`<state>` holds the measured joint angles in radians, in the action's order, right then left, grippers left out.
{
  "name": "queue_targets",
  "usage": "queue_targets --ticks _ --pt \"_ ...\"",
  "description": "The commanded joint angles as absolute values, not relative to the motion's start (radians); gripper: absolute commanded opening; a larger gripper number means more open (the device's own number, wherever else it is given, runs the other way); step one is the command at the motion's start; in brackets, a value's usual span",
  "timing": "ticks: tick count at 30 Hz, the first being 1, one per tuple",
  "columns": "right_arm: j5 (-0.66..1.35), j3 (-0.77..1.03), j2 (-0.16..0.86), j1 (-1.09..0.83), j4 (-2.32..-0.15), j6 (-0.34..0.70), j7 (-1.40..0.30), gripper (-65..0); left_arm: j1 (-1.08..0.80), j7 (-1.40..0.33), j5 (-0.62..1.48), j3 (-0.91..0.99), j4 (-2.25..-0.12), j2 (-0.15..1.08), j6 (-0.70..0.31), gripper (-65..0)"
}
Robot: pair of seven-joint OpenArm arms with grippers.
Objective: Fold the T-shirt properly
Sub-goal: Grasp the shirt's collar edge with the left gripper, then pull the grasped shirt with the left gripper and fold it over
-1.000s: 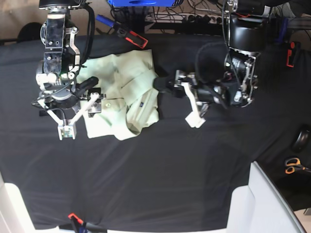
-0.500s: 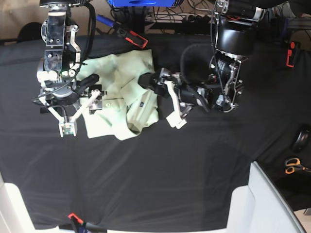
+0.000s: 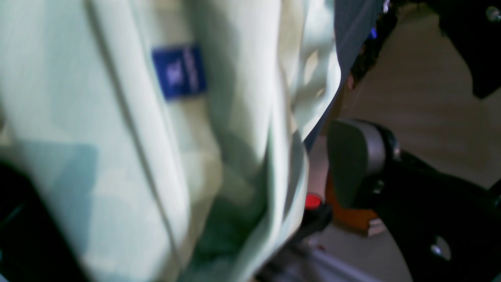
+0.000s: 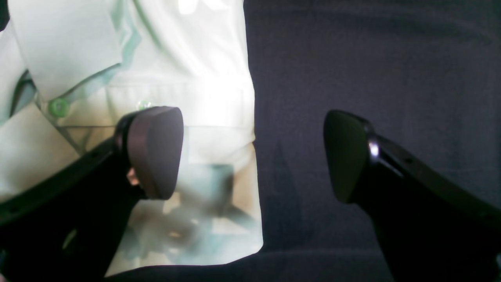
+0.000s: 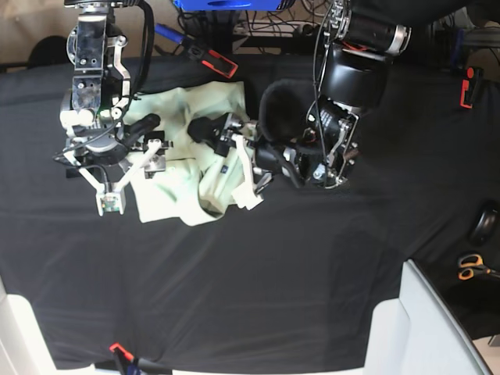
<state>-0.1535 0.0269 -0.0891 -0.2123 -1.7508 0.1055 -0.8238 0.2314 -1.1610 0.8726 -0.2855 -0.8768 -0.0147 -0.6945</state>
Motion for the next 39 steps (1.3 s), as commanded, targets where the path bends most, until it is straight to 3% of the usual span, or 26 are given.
queue_targets --ticks 1,4,11,22,24,33,39 --pt "-0.151 0.030 -0.093 -0.202 -1.773 0.107 -0.805 -12.3 0.239 -1.148 0.865 -0.300 -0.875 -0.024 -0.698 -5.7" --pt "-0.151 0.030 -0.091 -0.211 -1.773 0.107 -0.803 -12.3 0.234 -1.130 0.865 -0.318 -0.875 -0.022 -0.698 -16.8" --pt "-0.151 0.030 -0.091 -0.209 -1.773 0.107 -0.803 -12.3 0.240 -1.129 0.865 -0.318 -0.874 -0.022 -0.698 -65.0" --pt "-0.151 0.031 -0.085 -0.208 -1.773 0.107 -0.803 -12.3 0.352 -1.152 0.865 -0.320 -0.883 0.128 -0.694 -65.0" --pt "-0.151 0.031 -0.085 -0.208 -1.773 0.107 -0.802 -12.3 0.381 -1.191 0.863 -0.340 -0.885 0.162 -0.638 -65.0" --pt "-0.151 0.031 -0.087 -0.193 -1.771 0.107 -0.802 -12.3 0.585 -1.207 0.862 -0.774 -0.872 0.263 -0.590 -65.0" --pt "-0.151 0.031 -0.088 -0.193 -1.771 0.107 -0.802 -12.3 0.653 -1.207 0.630 -0.817 -0.872 0.223 -0.493 -65.0"
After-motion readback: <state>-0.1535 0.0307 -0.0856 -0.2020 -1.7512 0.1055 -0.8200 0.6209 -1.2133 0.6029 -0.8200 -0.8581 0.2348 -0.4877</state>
